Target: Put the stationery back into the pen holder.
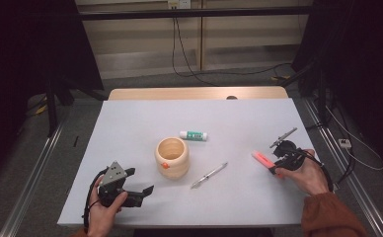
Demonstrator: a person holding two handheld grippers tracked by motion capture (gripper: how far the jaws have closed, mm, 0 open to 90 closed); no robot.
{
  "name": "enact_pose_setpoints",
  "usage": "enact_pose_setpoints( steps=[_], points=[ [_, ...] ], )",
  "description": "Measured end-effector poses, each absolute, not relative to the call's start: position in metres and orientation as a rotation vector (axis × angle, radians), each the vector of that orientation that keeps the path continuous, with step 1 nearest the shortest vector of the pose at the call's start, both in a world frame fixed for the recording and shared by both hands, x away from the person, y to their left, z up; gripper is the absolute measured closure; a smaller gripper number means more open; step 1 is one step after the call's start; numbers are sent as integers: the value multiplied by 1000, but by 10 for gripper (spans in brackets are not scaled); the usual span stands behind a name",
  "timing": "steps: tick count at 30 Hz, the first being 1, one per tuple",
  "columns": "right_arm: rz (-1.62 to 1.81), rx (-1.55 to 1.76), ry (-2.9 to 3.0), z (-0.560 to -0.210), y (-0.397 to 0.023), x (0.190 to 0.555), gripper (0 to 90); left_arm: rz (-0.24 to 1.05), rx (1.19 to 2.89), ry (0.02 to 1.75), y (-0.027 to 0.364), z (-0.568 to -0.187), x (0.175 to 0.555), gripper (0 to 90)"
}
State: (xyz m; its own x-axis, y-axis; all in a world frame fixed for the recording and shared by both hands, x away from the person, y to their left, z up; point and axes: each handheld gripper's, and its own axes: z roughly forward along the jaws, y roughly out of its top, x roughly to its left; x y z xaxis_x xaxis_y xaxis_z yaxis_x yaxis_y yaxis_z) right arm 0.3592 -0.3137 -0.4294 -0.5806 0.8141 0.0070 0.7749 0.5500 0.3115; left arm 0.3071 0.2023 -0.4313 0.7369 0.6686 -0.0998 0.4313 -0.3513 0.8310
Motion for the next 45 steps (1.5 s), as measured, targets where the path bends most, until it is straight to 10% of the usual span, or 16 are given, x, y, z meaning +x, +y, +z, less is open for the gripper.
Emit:
enact_pose_setpoints(
  steps=[45],
  points=[
    [736,1148,2780,-393,-277,339,684,401,2023,780,201,-428,302,81]
  ],
)
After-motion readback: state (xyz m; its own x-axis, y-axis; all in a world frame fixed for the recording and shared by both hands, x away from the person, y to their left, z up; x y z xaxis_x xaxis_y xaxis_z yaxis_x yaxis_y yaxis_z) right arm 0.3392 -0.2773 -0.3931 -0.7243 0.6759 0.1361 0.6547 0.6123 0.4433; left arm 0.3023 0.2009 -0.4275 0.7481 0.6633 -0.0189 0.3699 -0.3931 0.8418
